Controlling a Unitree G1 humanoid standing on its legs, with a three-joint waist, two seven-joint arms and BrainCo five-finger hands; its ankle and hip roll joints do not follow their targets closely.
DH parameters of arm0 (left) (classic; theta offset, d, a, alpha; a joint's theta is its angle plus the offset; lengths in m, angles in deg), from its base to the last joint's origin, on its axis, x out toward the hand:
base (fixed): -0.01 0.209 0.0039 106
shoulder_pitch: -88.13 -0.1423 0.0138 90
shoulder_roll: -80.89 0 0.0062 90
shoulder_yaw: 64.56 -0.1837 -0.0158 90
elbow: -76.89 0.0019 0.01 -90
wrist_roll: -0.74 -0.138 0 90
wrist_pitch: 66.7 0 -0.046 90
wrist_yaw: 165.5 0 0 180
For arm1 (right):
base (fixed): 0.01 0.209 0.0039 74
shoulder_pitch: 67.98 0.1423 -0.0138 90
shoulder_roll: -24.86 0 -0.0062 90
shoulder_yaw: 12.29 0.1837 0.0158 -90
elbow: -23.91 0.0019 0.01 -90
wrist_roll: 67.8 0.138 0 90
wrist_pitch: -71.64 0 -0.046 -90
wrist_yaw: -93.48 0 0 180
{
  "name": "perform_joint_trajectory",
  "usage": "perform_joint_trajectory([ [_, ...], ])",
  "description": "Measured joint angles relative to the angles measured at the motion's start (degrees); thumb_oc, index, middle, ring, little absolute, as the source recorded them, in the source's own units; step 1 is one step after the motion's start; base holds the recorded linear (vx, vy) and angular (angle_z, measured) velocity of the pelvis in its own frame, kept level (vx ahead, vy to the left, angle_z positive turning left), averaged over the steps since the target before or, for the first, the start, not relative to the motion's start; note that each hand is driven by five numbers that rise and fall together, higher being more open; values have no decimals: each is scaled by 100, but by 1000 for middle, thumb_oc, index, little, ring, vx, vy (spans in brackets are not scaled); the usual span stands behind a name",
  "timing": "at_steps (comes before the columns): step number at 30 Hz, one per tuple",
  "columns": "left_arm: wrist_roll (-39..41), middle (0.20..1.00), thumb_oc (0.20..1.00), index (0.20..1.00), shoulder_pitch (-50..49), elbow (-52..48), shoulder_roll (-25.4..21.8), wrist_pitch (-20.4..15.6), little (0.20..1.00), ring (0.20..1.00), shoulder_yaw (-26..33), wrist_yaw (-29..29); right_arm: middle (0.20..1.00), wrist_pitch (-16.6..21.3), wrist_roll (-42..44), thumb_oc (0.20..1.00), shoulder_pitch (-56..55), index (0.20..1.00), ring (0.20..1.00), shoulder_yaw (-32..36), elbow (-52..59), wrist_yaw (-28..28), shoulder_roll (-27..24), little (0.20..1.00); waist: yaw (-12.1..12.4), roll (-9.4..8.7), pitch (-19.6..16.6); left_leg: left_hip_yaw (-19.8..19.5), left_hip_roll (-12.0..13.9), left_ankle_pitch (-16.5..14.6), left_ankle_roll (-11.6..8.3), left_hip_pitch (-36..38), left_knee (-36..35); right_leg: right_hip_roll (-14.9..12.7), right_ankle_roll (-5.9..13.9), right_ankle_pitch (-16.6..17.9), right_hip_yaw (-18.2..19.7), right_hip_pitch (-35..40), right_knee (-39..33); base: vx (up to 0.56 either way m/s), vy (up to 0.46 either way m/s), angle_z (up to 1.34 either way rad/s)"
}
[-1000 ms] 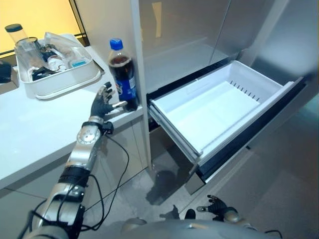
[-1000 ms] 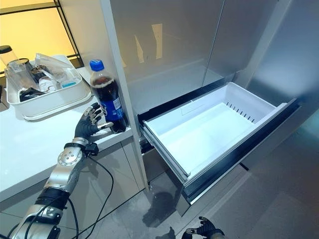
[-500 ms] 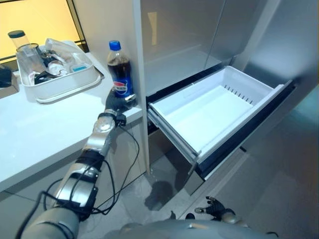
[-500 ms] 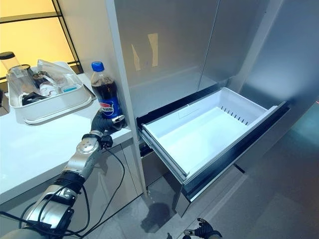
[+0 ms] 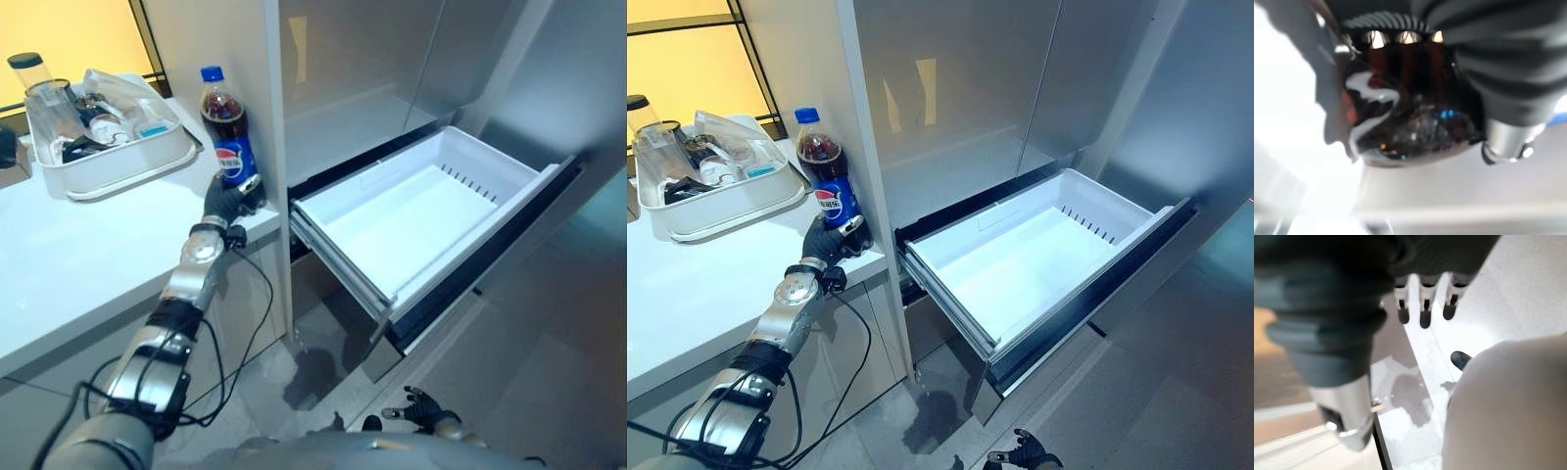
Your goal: Take the drinks into the refrigerator
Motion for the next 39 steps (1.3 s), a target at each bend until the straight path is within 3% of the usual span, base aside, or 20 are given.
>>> perform_joint_trajectory([
  [4,-7,200,200,200,-933,-1235,-121,-167,200,200,223,491,1000,60,930,1000,-29,1000,1000,981,-7,185,-182,1000,-39,66,241,17,12,-13,-7,8,-1,16,0,-2,15,-1,-2,-4,7,-1],
  [8,-3,200,200,200,-1581,-1840,-203,-199,200,200,541,770,1000,168,1586,1000,-11,1000,1000,1801,132,319,-504,1000,-109,130,304,15,33,-41,-25,41,-3,55,-1,-1,61,11,-6,-10,14,-8],
  [9,1,200,200,200,-1719,-1928,-197,-226,200,200,576,902,1000,237,1837,1000,-139,1000,1000,2261,79,230,-829,1000,-113,164,339,34,36,-66,-27,76,3,69,-19,10,109,4,-5,-17,45,-10],
  [11,65,200,200,200,-1922,-2080,-229,-343,200,200,740,964,1000,463,2231,1000,-105,1000,1000,2526,-137,538,-1286,1000,-31,181,359,30,40,-81,-33,74,-28,79,-1,-22,107,21,-7,0,37,-7],
  [12,123,200,200,200,-1993,-2148,-242,-338,200,200,835,995,1000,469,2342,1000,-60,1000,1000,2681,-209,565,-1283,1000,-68,145,371,53,41,-86,-41,87,-14,106,-6,-19,131,15,-6,-14,14,-6],
  [15,267,200,200,200,-2297,-2416,-188,-382,200,200,1055,1042,1000,569,2793,1000,-101,1000,1000,2931,360,763,-1332,1000,-139,114,398,57,64,-90,-51,85,-3,130,-40,2,133,12,-7,-5,4,-2],
  [18,357,200,200,200,-2460,-2534,-109,-372,200,200,1169,1082,1000,809,2809,1000,-328,1000,1000,3090,2079,1107,-1265,1000,-141,133,409,62,53,-95,-52,90,-4,123,-42,4,143,17,-5,0,0,0],
  [21,377,200,200,200,-2585,-2655,161,-382,200,200,1287,1088,1000,1235,2456,1000,-289,1000,1000,3128,3722,1542,-1253,1000,-134,117,401,57,52,-95,-51,94,-4,128,-45,7,148,27,-4,0,0,0],
  [26,379,200,200,200,-2609,-2713,289,-378,200,200,1306,1123,1000,1549,1851,1000,-10,1000,1000,3047,5595,1670,-1103,1000,-125,75,379,57,57,-94,-53,93,-2,139,-47,8,152,22,-3,0,0,0],
  [27,381,200,200,200,-2627,-2745,289,-379,200,200,1314,1159,1000,1475,1817,1000,41,1000,1000,2987,6079,1639,-1092,1000,-109,57,377,56,54,-95,-53,92,-3,138,-46,8,152,21,-3,0,0,0],
  [31,382,200,200,200,-2687,-2817,283,-376,200,200,1338,1219,1000,1610,1413,1000,112,1000,1000,2701,7598,1212,-1216,1000,-110,20,369,65,46,-94,-53,89,-1,131,-47,8,156,14,-2,0,0,0],
  [33,402,200,200,200,-2693,-2819,274,-375,200,200,1340,1302,1000,1690,1253,1000,229,1000,1000,2449,8255,823,-1518,1000,-110,-11,355,66,47,-94,-53,90,-1,131,-47,8,155,13,-3,0,0,0],
  [39,630,200,200,200,-2737,-2839,155,-345,200,200,1108,1680,1000,1617,1357,1000,465,1000,1000,1445,8583,-257,-2320,1000,36,-157,356,70,51,-92,-53,88,-1,131,-47,9,154,8,-3,0,0,0],
])
